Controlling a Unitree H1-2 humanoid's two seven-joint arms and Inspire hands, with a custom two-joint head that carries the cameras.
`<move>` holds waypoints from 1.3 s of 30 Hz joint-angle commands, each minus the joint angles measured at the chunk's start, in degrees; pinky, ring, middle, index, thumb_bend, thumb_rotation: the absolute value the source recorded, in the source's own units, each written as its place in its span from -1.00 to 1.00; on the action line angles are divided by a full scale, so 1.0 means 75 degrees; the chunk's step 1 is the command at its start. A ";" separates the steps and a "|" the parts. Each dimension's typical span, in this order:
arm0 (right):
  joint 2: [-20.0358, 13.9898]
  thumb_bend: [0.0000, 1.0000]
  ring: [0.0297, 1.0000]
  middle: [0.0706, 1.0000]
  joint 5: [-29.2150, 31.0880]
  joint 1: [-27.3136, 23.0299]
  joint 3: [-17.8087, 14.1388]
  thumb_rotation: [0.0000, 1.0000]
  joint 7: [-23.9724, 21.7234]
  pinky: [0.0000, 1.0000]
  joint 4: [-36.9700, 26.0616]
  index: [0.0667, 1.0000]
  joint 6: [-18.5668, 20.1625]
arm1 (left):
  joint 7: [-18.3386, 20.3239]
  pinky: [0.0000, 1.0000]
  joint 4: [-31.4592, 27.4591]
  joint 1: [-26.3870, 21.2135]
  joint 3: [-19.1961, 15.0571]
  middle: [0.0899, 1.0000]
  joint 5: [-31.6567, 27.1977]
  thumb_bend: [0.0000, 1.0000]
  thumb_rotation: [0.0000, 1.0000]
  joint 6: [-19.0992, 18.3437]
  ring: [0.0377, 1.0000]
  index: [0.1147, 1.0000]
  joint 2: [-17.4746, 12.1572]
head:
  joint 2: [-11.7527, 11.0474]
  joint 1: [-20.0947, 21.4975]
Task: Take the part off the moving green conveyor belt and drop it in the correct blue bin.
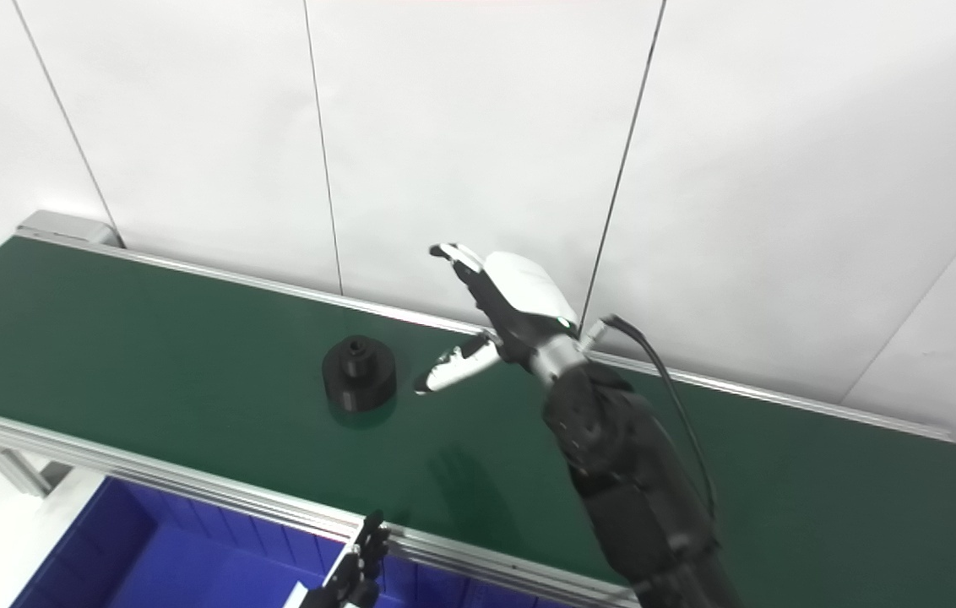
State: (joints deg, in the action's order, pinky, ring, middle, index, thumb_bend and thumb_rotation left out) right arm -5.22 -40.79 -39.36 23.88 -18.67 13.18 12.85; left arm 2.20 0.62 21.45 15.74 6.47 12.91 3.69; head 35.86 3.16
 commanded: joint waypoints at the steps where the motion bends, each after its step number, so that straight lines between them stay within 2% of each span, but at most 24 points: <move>1: 0.0168 1.00 0.74 0.93 -0.0173 -0.0612 0.0193 -0.57 0.0086 0.25 0.0193 0.85 0.0010 | -0.0021 0.94 -0.0182 0.0028 0.0131 0.97 0.0030 0.02 0.84 0.0382 0.96 1.00 0.0155 | -0.0007 -0.0009; 3: 0.0203 1.00 0.75 0.94 -0.0238 -0.0764 0.0347 -0.58 0.0090 0.20 0.0449 0.85 -0.0051 | -0.0019 0.94 -0.0164 0.0040 0.0158 1.00 0.0023 0.04 0.85 0.0419 0.98 1.00 0.0180 | -0.0006 -0.0008; 10: 0.0232 1.00 0.77 0.93 -0.0828 -0.1540 0.1392 -0.62 0.0132 0.17 0.1715 0.82 -0.0534 | -0.0059 0.98 -0.0128 0.0116 0.0288 1.00 0.0094 0.07 0.86 0.0488 1.00 1.00 0.0274 | -0.0022 -0.0051; 19: 0.0408 1.00 0.66 0.89 -0.1061 -0.2223 0.2011 -0.66 0.0312 0.09 0.3086 0.76 -0.0964 | -0.0105 1.00 -0.0242 0.0193 0.0479 1.00 0.0080 0.06 0.76 0.0431 1.00 1.00 0.0518 | -0.0069 -0.0142; 24: 0.0421 1.00 0.62 0.86 -0.1317 -0.2366 0.2406 -0.64 0.0686 0.08 0.3911 0.76 -0.1396 | -0.0147 1.00 -0.0290 0.0260 0.0619 1.00 0.0175 0.01 0.70 0.0426 1.00 1.00 0.0636 | -0.0104 -0.0263; 29: 0.0449 1.00 0.62 0.84 -0.1282 -0.2405 0.2428 -0.65 0.1029 0.10 0.4585 0.73 -0.1687 | -0.0224 1.00 -0.0249 0.0320 0.0687 1.00 0.0190 0.00 0.69 0.0591 1.00 1.00 0.0725 | -0.0092 -0.0370; 36: 0.0554 1.00 0.57 0.80 -0.1304 -0.2368 0.2501 -0.64 0.0953 0.07 0.4981 0.73 -0.1628 | -0.0256 1.00 -0.0338 0.0368 0.0787 1.00 0.0217 -0.02 0.69 0.0577 1.00 1.00 0.0765 | -0.0040 -0.0453; 39: 0.0609 1.00 0.53 0.75 -0.1361 -0.2160 0.2570 -0.64 0.1159 0.06 0.5051 0.72 -0.1627 | -0.0247 1.00 -0.0400 0.0396 0.0810 1.00 0.0193 0.02 0.70 0.0492 1.00 1.00 0.0790 | -0.0024 -0.0487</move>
State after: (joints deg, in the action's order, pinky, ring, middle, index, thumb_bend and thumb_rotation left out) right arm -1.66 -50.75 -53.58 43.28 -12.24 52.08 1.92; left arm 0.62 -0.85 23.18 17.06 7.96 15.13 3.58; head 35.68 -0.35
